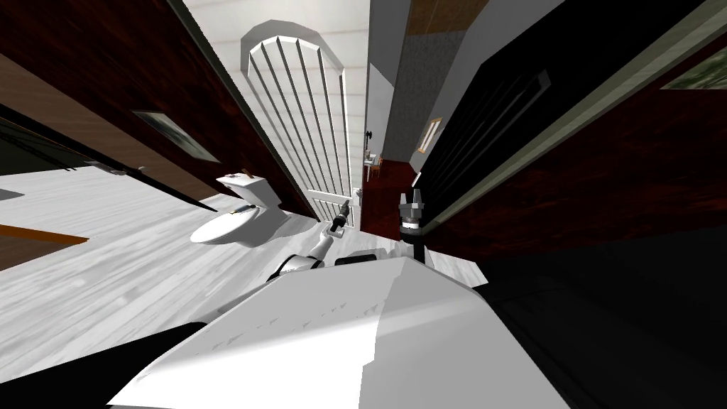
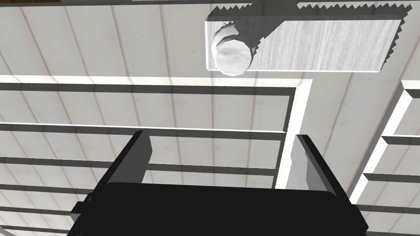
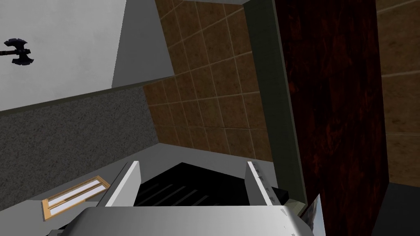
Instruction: Push the door open
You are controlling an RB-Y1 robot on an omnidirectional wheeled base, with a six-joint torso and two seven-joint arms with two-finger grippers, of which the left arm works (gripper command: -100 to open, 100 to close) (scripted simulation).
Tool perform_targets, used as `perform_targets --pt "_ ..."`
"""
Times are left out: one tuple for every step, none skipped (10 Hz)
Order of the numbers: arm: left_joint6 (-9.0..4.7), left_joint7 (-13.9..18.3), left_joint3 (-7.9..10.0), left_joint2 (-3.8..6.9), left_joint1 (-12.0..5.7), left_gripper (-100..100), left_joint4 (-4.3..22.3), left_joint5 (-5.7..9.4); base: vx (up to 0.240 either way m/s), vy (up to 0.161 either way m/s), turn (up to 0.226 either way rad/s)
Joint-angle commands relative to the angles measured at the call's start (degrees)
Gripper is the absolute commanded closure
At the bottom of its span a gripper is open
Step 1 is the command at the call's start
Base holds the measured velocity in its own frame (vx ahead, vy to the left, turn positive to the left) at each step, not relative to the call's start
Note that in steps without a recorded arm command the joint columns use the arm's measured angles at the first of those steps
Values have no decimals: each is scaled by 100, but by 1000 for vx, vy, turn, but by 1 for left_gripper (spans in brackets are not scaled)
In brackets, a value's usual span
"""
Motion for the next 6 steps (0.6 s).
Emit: perform_targets --pt "22 14 -17 -61 -114 -100 185 -20 60 66 -73" --pt "19 5 -11 -42 -63 -100 101 -14 28 27 -15" --pt "19 -1 4 140 -72 -100 121 -9 95 -23 -29" --pt "17 -4 13 210 -74 -100 125 -5 179 -57 -27" --pt "15 -9 24 266 -75 -100 130 -1 202 -86 -15" --pt "13 -13 36 301 -77 -100 136 4 191 -74 -16"
